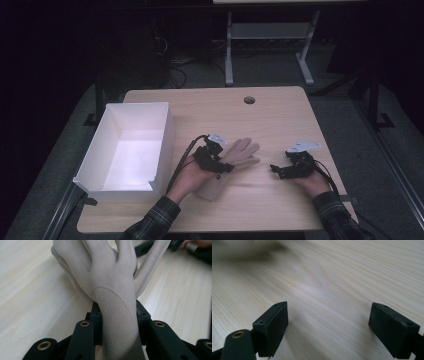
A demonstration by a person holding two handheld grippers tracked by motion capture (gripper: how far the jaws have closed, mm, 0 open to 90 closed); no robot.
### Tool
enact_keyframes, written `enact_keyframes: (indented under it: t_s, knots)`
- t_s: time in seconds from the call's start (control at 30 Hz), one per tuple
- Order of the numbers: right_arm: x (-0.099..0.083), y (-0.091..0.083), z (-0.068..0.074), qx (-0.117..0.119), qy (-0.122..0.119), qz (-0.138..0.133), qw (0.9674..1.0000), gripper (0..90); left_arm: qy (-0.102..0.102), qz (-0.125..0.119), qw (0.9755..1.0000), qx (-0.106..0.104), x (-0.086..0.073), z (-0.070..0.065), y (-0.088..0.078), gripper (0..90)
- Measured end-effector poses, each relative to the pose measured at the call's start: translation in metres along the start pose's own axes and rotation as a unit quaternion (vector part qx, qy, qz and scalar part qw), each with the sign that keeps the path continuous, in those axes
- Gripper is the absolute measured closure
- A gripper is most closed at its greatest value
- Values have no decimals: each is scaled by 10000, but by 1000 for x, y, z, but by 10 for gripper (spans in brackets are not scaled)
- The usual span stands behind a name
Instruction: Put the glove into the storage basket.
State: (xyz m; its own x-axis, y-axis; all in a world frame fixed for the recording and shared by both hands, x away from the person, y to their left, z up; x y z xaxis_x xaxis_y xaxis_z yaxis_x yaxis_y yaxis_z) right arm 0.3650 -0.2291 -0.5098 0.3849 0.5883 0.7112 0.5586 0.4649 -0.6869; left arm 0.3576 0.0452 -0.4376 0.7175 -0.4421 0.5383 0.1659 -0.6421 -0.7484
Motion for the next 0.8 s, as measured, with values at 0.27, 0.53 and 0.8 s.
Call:
enact_keyframes:
  t_s: [0.27,0.53,0.8]
  knots:
    - [0,0,0,0,8,0,10000,154,52,-107,9999,70,22,-7,-35,679]
    - [0,0,0,1,8,1,10000,154,55,-225,9996,143,37,-6,-71,678]
    - [0,0,0,0,9,0,10000,154,4,-329,9992,210,44,4,-102,678]
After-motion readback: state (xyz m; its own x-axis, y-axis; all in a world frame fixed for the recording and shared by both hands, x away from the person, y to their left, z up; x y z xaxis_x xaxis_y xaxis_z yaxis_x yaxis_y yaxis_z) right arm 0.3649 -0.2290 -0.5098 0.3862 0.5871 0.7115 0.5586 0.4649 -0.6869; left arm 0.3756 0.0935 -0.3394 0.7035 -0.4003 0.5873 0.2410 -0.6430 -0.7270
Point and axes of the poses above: each handheld gripper's, and its own axes: y roughly forward along the jaws, x roughly out of its top, z roughly to its left, the point moved 4 cm from there along y, roughly forward along the jaws, and after that the axes turned 15 degrees about -y, right-handed, at the moved point
